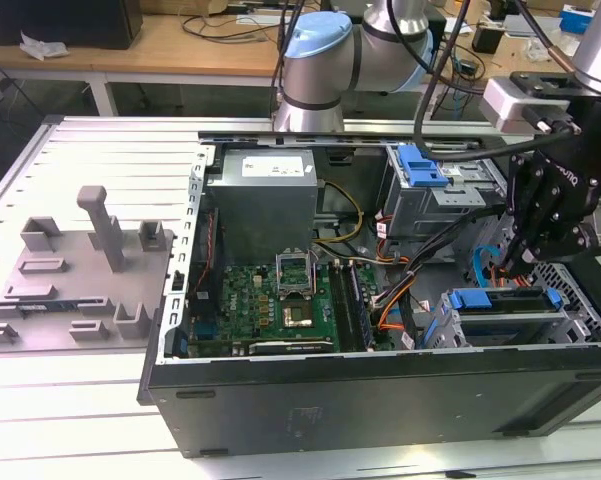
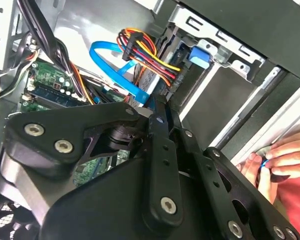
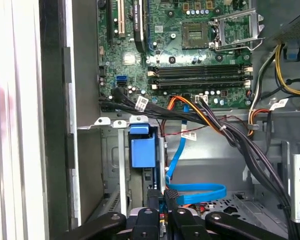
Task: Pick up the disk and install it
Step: 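Insert the second disk wire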
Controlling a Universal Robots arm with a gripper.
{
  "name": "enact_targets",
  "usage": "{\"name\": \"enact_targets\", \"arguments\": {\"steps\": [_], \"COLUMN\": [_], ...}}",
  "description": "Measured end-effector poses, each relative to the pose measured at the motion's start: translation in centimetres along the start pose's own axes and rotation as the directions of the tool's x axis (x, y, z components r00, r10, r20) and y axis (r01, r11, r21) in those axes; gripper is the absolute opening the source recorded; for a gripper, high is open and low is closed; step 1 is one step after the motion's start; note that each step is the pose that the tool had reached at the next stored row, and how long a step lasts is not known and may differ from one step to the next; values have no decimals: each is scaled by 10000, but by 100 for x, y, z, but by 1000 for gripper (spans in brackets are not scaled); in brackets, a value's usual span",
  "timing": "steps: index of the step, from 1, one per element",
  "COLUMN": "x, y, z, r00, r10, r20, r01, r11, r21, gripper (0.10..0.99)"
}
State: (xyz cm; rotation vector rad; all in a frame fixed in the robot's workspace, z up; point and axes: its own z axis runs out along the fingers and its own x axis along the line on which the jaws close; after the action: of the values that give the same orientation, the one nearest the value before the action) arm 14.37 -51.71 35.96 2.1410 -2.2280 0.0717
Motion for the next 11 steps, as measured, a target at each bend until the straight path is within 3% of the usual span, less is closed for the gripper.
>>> {"name": "enact_targets", "arguments": {"steps": [11], "x": [33], "y": [-2], "z": [35], "r00": [10000], "r10": [-1], "r20": [-2], "r01": [1], "r11": [10000], "r21": [0], "gripper": [161]}}
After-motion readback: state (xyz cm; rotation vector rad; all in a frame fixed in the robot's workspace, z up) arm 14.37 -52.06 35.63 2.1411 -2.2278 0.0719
